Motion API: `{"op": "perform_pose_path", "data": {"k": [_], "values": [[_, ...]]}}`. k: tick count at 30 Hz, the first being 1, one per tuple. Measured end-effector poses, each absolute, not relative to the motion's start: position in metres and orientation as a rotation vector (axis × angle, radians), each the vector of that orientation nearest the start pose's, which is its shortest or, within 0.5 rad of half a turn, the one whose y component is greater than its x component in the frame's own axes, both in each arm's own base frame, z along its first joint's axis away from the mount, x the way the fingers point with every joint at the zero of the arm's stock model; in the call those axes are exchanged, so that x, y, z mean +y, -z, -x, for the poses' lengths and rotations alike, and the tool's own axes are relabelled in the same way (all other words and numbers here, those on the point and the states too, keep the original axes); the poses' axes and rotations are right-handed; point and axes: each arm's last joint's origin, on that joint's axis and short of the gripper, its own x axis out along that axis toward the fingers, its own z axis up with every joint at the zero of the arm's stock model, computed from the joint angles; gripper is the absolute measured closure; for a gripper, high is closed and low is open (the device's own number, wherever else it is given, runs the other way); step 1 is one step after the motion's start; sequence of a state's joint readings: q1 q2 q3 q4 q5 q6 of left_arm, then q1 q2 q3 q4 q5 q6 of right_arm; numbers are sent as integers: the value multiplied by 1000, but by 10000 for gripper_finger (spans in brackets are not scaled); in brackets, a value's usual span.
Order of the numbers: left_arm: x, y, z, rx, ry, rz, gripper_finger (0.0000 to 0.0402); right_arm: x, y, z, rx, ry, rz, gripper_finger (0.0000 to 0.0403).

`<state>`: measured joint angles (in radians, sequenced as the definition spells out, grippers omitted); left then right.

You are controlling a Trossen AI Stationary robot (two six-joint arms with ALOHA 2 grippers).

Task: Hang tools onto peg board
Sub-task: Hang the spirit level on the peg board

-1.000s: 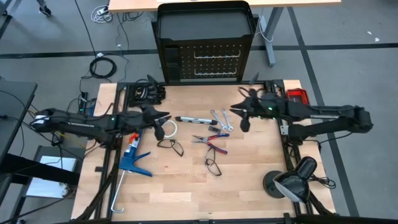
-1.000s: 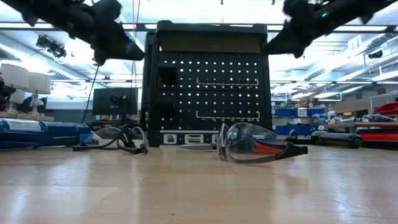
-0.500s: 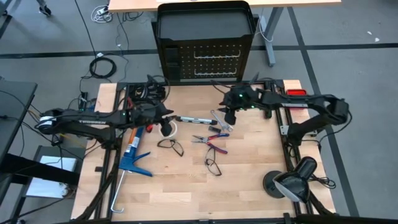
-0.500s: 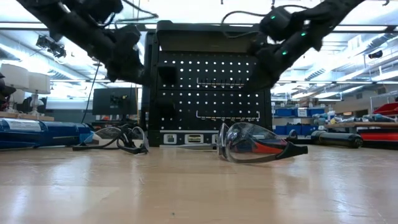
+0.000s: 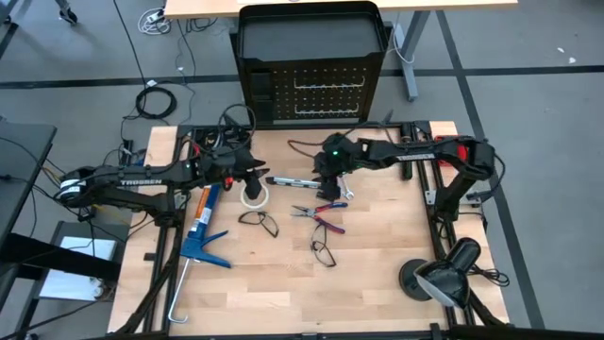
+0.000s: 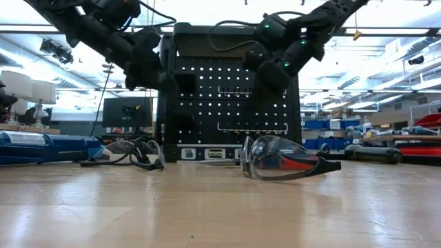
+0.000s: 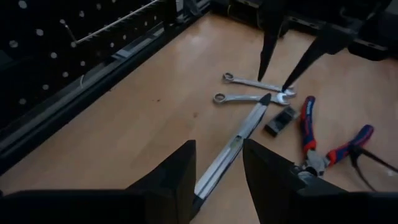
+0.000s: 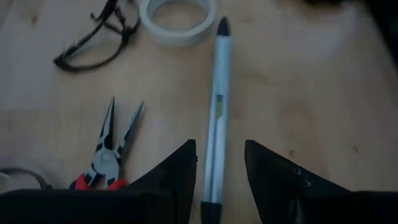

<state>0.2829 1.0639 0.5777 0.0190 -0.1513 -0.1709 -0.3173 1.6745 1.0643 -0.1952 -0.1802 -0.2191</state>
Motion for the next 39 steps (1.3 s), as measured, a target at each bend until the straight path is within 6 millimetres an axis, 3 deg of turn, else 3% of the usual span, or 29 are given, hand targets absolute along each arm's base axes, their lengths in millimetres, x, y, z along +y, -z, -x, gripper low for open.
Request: {"op": "perform_pose_path", "data": {"k": [7,16,20,25,33,39], "values": [[66,-227,-212,471,-459,165,266,-104,-196,-359,842,-9,69,249],[65,-222,-209,528,-467,162,266,-106,-176,-383,895,11,112,162],[59,-222,-210,534,-556,86,266,-107,-164,-389,930,53,140,145],[51,-224,-211,531,-657,-7,266,-108,-163,-390,927,41,184,152],[51,-224,-211,522,-660,-8,266,-108,-141,-394,964,-13,184,192],[51,-225,-211,517,-660,-9,266,-104,-141,-396,958,2,223,217]]}}
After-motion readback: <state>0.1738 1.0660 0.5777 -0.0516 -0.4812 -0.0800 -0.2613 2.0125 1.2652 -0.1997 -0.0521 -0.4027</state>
